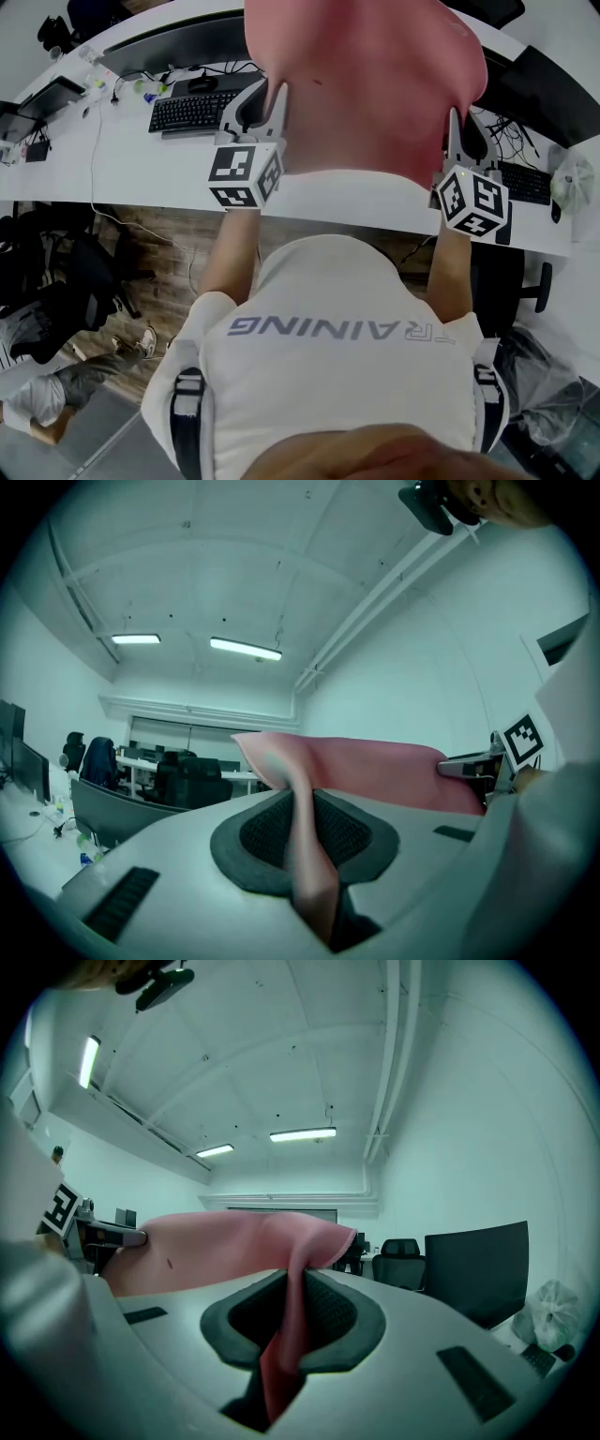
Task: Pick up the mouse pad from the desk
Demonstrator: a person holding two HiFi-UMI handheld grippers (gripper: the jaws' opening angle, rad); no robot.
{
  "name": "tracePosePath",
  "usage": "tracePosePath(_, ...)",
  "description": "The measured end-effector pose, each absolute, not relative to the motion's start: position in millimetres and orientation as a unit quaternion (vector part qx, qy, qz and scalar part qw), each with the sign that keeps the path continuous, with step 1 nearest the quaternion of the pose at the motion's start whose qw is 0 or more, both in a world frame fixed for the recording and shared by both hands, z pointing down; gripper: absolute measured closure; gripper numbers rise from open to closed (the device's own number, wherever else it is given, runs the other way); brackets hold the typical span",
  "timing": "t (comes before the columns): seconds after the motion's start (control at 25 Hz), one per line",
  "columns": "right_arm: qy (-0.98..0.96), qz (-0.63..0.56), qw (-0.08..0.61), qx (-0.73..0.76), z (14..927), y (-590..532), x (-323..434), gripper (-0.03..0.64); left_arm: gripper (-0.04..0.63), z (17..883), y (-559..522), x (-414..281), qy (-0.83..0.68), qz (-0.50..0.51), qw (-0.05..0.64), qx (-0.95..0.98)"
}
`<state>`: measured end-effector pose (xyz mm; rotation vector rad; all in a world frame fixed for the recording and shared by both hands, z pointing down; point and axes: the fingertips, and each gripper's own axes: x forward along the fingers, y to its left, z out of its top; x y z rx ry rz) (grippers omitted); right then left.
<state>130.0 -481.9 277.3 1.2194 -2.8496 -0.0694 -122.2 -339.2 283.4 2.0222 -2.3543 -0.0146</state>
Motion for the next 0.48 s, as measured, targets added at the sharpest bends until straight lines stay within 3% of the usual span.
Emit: tracePosePath(0.48, -0.921, -0.018, 0.015, 0.389, 273.3, -470.4, 131.3, 0.551, 0.508, 281.3, -328.6, -120.1, -0.762, -0.011, 0.022, 0.647)
